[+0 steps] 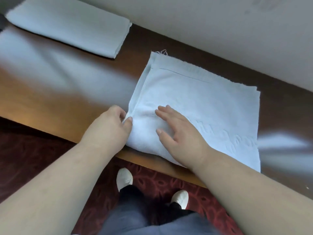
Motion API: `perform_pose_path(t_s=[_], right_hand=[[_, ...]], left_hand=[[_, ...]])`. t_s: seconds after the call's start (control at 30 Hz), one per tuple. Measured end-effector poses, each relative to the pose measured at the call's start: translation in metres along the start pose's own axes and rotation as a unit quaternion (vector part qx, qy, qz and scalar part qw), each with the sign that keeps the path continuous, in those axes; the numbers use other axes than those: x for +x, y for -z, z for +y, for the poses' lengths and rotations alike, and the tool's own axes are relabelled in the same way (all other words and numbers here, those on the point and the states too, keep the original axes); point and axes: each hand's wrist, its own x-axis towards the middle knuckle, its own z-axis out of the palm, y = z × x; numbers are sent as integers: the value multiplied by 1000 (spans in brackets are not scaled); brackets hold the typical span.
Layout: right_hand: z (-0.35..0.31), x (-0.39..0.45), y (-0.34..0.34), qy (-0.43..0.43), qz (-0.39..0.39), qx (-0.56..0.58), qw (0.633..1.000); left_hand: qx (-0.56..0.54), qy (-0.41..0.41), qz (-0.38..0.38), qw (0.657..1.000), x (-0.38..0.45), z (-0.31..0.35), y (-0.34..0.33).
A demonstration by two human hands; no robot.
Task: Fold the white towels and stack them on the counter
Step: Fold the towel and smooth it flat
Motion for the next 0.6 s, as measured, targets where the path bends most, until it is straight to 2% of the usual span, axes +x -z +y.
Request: perform_pose_path(t_s=[0.1,0.13,0.2,0.27,0.37,0.43,0.53,0.6], right_hand=[[22,-7,16,-97,70,-105,987],[30,-9,20,-132,73,-137,979],[44,-12,23,-193,53,-183,963],[52,-13,18,-221,35,-199,954],[53,-9,11,-224,43,-200,953],[53,-6,12,-226,51,-188,954],[53,-9,21,-211,55,-149,965],[59,-10,33,-206,97,-114,967]], left_hand=[[-12,-75,15,997,36,38,-2],[-25,-81,2,996,53,53,-7],[-70,-41,-17,997,88,81,-18],[-128,-18,1,992,117,93,-27],[-165,-63,58,983,140,94,-30],[-127,-87,70,986,145,94,-31],[-6,-103,102,989,145,100,-32],[28,-175,155,972,130,115,-33]])
